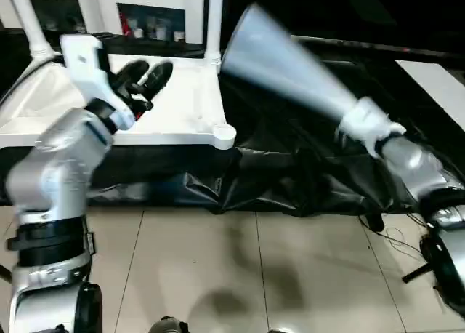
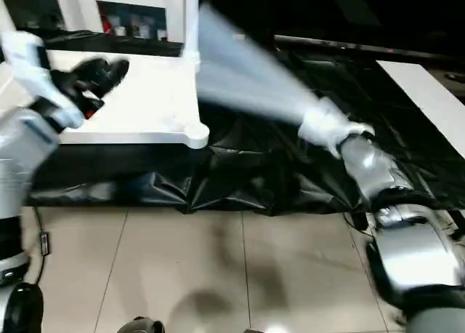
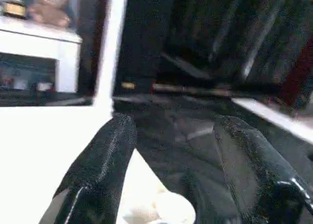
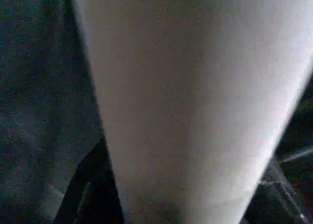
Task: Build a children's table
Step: Pick table leg
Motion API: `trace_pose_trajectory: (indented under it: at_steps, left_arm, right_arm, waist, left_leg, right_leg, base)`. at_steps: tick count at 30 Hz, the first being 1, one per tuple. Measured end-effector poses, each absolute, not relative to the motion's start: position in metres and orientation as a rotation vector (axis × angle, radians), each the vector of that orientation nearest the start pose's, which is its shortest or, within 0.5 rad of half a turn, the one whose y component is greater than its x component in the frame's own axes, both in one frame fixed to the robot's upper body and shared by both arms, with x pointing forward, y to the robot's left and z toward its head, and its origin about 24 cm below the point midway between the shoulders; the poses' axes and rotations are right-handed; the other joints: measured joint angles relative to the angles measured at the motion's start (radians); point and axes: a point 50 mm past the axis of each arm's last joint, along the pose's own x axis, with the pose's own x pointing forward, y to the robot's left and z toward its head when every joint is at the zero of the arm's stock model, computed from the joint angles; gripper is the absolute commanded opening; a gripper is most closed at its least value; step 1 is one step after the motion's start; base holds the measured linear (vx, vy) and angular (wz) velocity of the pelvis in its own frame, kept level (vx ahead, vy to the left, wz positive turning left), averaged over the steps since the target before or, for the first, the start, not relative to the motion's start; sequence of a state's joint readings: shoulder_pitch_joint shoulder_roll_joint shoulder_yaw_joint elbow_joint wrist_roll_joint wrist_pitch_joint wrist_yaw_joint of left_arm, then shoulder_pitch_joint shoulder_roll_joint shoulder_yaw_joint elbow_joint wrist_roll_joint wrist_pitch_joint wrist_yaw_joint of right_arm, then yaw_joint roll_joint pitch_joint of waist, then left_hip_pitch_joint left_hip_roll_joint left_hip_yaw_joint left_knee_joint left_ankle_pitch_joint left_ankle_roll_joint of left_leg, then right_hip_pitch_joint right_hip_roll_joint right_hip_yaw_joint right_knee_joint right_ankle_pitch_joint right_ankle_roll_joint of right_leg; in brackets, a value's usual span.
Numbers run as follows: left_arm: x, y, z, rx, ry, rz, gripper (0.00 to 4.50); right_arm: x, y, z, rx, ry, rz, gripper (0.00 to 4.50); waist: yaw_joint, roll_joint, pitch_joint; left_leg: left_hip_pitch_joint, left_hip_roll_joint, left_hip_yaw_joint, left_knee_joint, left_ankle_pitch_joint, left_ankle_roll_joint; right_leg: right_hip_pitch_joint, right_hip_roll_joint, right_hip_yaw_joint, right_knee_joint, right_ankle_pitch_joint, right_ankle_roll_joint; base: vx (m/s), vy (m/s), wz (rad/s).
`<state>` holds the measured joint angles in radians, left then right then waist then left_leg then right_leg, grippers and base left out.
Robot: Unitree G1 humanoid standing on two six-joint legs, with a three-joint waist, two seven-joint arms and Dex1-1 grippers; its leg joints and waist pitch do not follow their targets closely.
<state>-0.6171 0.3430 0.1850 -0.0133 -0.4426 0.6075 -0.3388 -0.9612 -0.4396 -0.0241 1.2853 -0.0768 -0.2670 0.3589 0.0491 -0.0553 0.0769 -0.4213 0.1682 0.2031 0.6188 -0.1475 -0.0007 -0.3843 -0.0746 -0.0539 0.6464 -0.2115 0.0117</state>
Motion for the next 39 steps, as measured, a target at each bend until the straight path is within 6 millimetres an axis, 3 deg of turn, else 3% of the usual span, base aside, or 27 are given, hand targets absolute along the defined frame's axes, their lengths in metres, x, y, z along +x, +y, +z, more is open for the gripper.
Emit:
trace_pose_trajectory:
  at_steps: [1,6,8,10,13,16,19,21,25,29,30,32,34,35,37,39]
  left_arm:
    - [0.336,0.173,0.192,-0.093,-0.065,-0.454,2.99]
    - [0.334,0.134,0.178,-0.074,-0.005,-0.636,2.99]
    - [0.331,0.111,0.17,-0.106,0.037,-0.747,2.99]
    - [0.329,0.096,0.163,-0.138,0.085,-0.829,2.99]
    - [0.331,0.088,0.162,-0.199,0.116,-0.878,2.99]
    - [0.341,0.085,0.173,-0.128,0.04,-0.833,2.99]
    - [0.352,0.094,0.179,0.029,-0.051,-0.628,2.99]
    - [0.352,0.107,0.176,0.09,-0.101,-0.498,2.99]
    - [0.344,0.136,0.152,0.126,-0.085,-0.312,2.99]
    - [0.333,0.156,0.126,0.158,-0.027,-0.184,2.99]
    - [0.332,0.158,0.123,0.161,-0.02,-0.168,2.99]
    - [0.329,0.161,0.124,0.171,-0.036,-0.143,2.99]
    - [0.327,0.16,0.128,0.18,-0.072,-0.128,2.99]
    - [0.326,0.161,0.129,0.182,-0.079,-0.123,2.99]
    - [0.325,0.162,0.127,0.194,-0.074,-0.114,2.99]
    - [0.325,0.162,0.127,0.195,-0.072,-0.112,2.99]
  right_arm:
    - [0.395,-0.224,0.116,-0.263,0.11,0.277,1.87]
    - [0.397,-0.184,0.135,0.103,0.08,0.614,1.87]
    - [0.392,-0.156,0.135,0.232,0.101,0.795,1.87]
    - [0.387,-0.141,0.13,0.316,0.143,0.893,1.87]
    - [0.378,-0.132,0.124,0.453,0.197,0.982,1.87]
    - [0.371,-0.119,0.127,0.537,0.208,1.055,1.87]
    - [0.371,-0.118,0.131,0.47,0.169,1.002,1.87]
    - [0.373,-0.123,0.128,0.296,0.125,0.824,1.87]
    - [0.362,-0.142,0.11,0.092,0.071,0.539,1.87]
    - [0.343,-0.149,0.105,-0.06,0.023,0.425,1.87]
    - [0.341,-0.15,0.105,-0.063,0.021,0.412,1.87]
    - [0.339,-0.15,0.107,-0.054,0.004,0.38,1.87]
    - [0.336,-0.151,0.106,-0.054,0.001,0.348,1.87]
    - [0.336,-0.151,0.104,-0.056,0.002,0.342,1.87]
    - [0.334,-0.145,0.101,-0.046,0.006,0.342,1.87]
    - [0.333,-0.139,0.1,-0.047,0.005,0.345,1.87]
  waist:
    - [0.0,0.0,0.0]
    - [0.01,0.001,0.0]
    - [0.012,0.001,0.0]
    - [0.022,0.001,0.0]
    - [0.039,0.001,0.0]
    - [0.04,0.001,0.0]
    - [0.04,0.001,0.0]
    - [0.038,0.0,-0.001]
    - [0.04,0.0,-0.001]
    - [0.035,0.002,0.001]
    - [0.034,0.003,0.001]
    - [0.026,0.011,0.003]
    - [0.006,0.019,0.004]
    - [0.001,0.024,0.004]
    - [-0.013,0.031,0.005]
    - [-0.017,0.034,0.005]
  left_leg:
    - [0.0,0.0,0.0,0.0,0.0,0.0]
    - [0.0,0.001,0.0,0.0,0.0,0.0]
    - [0.0,0.001,0.0,0.0,0.0,0.0]
    - [0.0,0.001,0.0,0.0,0.0,0.0]
    - [0.0,0.001,0.001,0.0,0.0,0.0]
    - [0.001,0.002,0.001,0.0,0.0,0.0]
    - [0.002,0.002,0.001,0.0,0.001,-0.001]
    - [0.002,0.003,0.001,-0.001,0.002,-0.003]
    - [0.0,0.003,0.001,-0.004,0.003,-0.005]
    - [0.006,0.003,0.001,-0.011,0.002,-0.005]
    - [0.013,0.003,0.001,-0.016,0.002,-0.005]
    - [0.024,0.004,-0.016,-0.023,0.002,-0.005]
    - [0.02,0.003,-0.047,-0.025,-0.003,-0.002]
    - [0.019,0.003,-0.056,-0.022,-0.004,-0.001]
    - [0.02,0.002,-0.07,-0.017,-0.006,0.001]
    - [0.023,-0.001,-0.074,-0.017,-0.009,0.007]
  right_leg:
    - [0.0,0.0,0.0,0.0,0.0,0.0]
    - [0.0,0.0,-0.001,0.0,0.0,-0.001]
    - [0.001,0.0,-0.001,0.0,0.001,-0.002]
    - [0.001,0.0,-0.002,0.0,0.001,-0.003]
    - [0.001,-0.001,-0.003,0.0,0.002,-0.004]
    - [0.001,-0.001,-0.003,0.0,0.003,-0.005]
    - [0.002,-0.002,-0.004,0.0,0.003,-0.003]
    - [0.001,-0.002,-0.005,-0.001,0.003,-0.003]
    - [0.0,-0.002,-0.006,-0.002,0.001,0.0]
    - [0.003,-0.001,-0.008,-0.009,-0.004,0.008]
    - [0.01,-0.001,-0.01,-0.015,-0.004,0.008]
    - [0.04,-0.003,-0.035,-0.039,-0.005,0.009]
    - [0.081,-0.017,-0.096,-0.073,-0.007,0.01]
    - [0.096,-0.021,-0.116,-0.081,-0.012,0.012]
    - [0.126,-0.021,-0.138,-0.095,-0.026,0.019]
    - [0.144,-0.021,-0.147,-0.102,-0.043,0.018]
  base:
    - [0.0,0.0,0.0]
    - [0.0,0.0,0.0]
    - [0.0,0.0,0.0]
    - [0.0,0.0,0.0]
    - [0.0,0.0,0.0]
    - [0.0,0.0,0.0]
    - [0.0,0.0,0.0]
    - [0.0,0.0,0.0]
    - [0.0,0.0,0.0]
    - [0.0,0.0,0.0]
    - [0.0,0.0,0.0]
    - [0.0,0.0,0.0]
    - [0.023,0.004,0.36]
    - [0.028,0.008,0.44]
    - [0.059,0.021,0.46]
    - [0.081,0.017,0.55]
